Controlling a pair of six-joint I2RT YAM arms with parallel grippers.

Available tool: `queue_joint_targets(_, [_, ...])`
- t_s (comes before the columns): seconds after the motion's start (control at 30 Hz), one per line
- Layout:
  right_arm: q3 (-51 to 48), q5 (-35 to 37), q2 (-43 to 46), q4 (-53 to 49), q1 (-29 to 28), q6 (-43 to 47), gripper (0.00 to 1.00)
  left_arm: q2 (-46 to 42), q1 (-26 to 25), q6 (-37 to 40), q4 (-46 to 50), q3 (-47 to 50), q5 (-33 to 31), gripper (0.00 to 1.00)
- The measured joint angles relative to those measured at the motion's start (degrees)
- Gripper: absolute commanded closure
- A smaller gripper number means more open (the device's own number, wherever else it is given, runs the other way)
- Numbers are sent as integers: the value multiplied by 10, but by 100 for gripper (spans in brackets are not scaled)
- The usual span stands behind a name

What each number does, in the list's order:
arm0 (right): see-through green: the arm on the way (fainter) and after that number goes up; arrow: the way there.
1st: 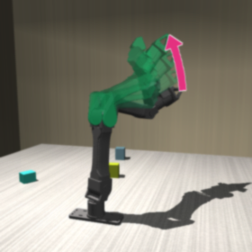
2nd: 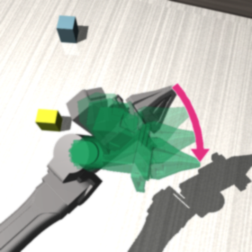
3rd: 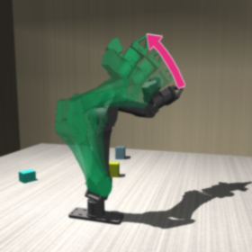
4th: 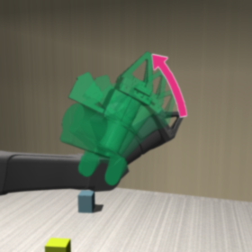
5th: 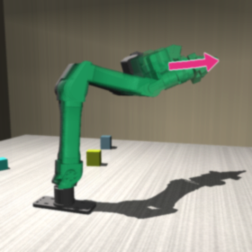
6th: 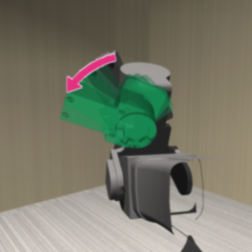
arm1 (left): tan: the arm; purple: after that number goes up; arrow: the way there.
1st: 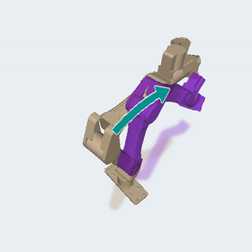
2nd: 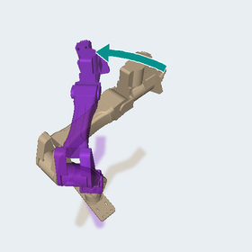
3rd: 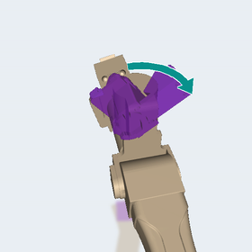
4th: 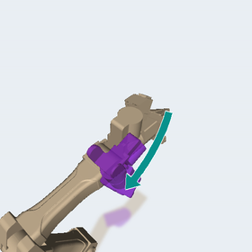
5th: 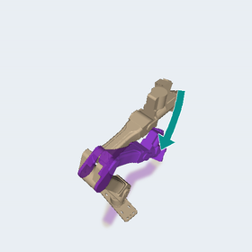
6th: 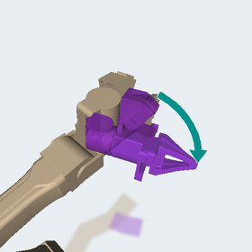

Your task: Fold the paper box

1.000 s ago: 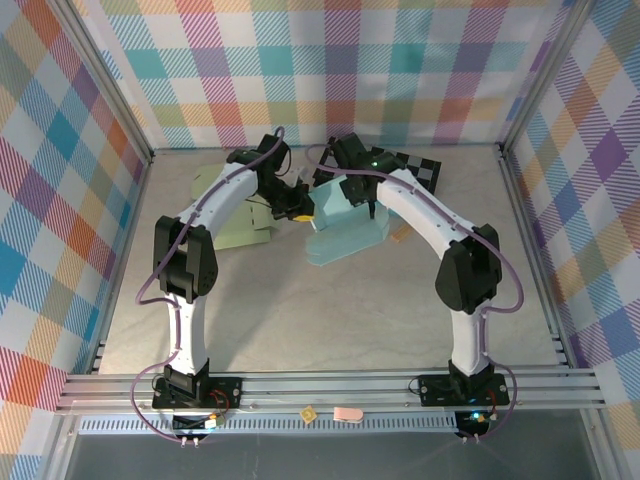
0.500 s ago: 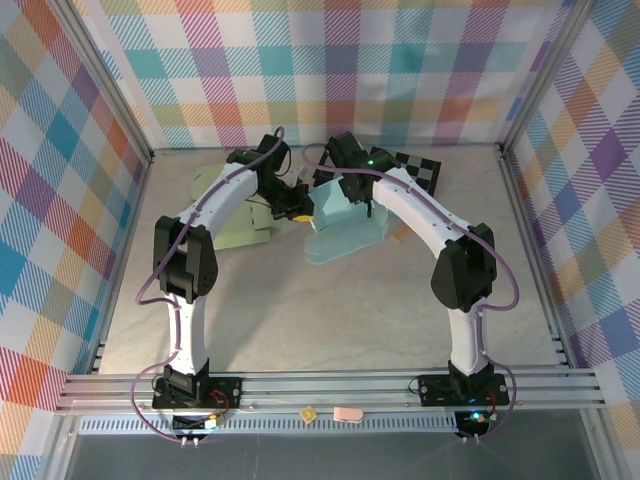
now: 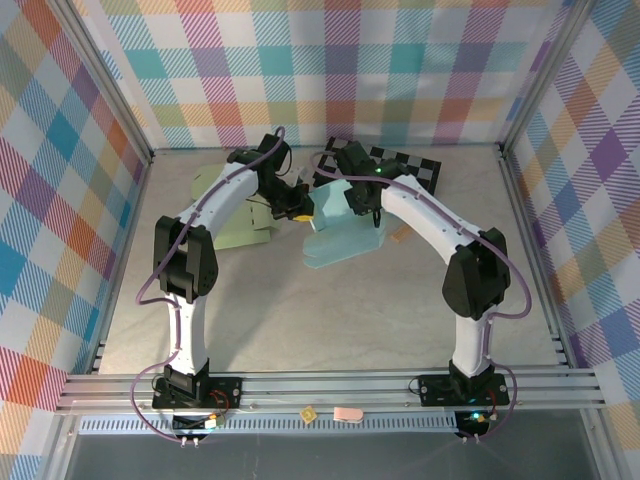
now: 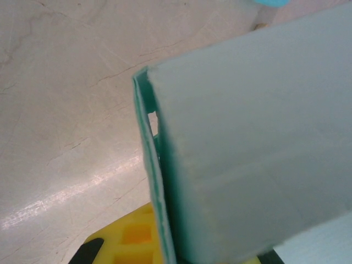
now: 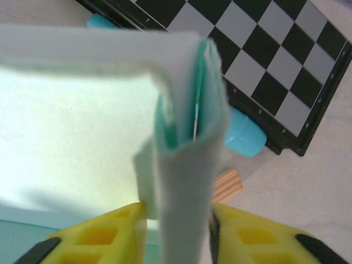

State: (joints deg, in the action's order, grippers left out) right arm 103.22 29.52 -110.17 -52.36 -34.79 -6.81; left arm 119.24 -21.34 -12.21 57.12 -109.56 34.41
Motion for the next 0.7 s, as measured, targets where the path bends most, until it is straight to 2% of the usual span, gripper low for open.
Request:
queue_joint_targets(0.13, [-2,22,0,3,0,-6,100,1,0,0,4,-5,1,100])
queue_joint_targets(0.43, [1,50,0,2,-4,-8,100,3,-3,-13,-3,-13,0,100])
queue_joint_targets(0.6, [-6,33,0,-3,-5,-25,100,3,-10,-39,-42,21,-5,91])
queue_joint_targets(0.7, [-41,17,0,-2,-5,-46,100,2,-20,-55,-72,64,-13,90])
